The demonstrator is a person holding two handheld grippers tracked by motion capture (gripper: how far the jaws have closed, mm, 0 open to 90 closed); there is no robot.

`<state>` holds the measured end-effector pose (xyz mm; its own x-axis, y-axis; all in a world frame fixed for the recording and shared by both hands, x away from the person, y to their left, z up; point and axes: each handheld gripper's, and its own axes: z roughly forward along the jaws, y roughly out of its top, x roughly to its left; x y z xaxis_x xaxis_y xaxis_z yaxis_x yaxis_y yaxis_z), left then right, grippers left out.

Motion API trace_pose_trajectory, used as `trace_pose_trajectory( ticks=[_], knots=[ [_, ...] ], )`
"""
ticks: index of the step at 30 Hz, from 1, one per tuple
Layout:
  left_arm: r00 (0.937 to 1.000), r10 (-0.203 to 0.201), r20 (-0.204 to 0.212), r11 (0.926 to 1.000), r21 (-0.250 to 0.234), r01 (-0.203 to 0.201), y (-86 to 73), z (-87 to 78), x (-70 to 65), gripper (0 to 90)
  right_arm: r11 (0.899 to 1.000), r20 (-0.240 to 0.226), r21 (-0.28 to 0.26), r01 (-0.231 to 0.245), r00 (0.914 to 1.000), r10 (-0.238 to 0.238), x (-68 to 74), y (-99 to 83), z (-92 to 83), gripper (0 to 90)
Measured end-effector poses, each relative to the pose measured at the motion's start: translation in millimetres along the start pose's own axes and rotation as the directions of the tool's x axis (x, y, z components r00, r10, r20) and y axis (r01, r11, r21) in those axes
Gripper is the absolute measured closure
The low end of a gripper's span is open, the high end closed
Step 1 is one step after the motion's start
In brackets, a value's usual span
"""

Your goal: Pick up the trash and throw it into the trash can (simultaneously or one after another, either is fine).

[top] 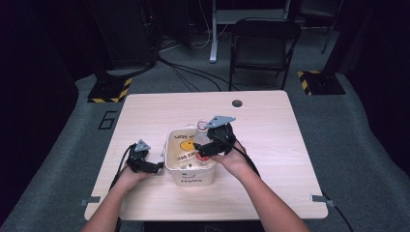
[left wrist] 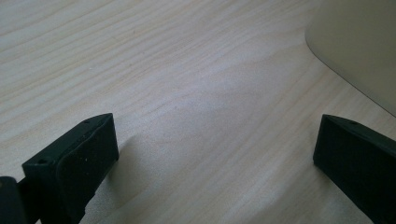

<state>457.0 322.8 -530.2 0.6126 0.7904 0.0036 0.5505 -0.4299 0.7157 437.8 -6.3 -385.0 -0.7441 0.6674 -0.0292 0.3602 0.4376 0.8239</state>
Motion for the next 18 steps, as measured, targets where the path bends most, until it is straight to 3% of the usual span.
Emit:
trace_pose_trajectory(
  ticks=[6,12,18],
  knots=[
    [1.0,0.0,0.0,1.0,-0.001,0.0,0.0,0.1,0.0,0.0,0.999,0.012,-0.039,-0.01,0.9999,0.011,-2.3,0.5,-13.9,8.9],
    [1.0,0.0,0.0,1.0,-0.001,0.0,0.0,0.0,0.0,0.0,0.998,0.026,-0.065,-0.013,0.9996,0.015,-8.3,-2.2,-26.5,14.7],
    [1.0,0.0,0.0,1.0,-0.001,0.0,0.0,0.0,0.0,0.0,0.995,0.032,-0.091,-0.045,0.9984,0.048,-12.7,-5.5,-35.4,20.3]
  ],
)
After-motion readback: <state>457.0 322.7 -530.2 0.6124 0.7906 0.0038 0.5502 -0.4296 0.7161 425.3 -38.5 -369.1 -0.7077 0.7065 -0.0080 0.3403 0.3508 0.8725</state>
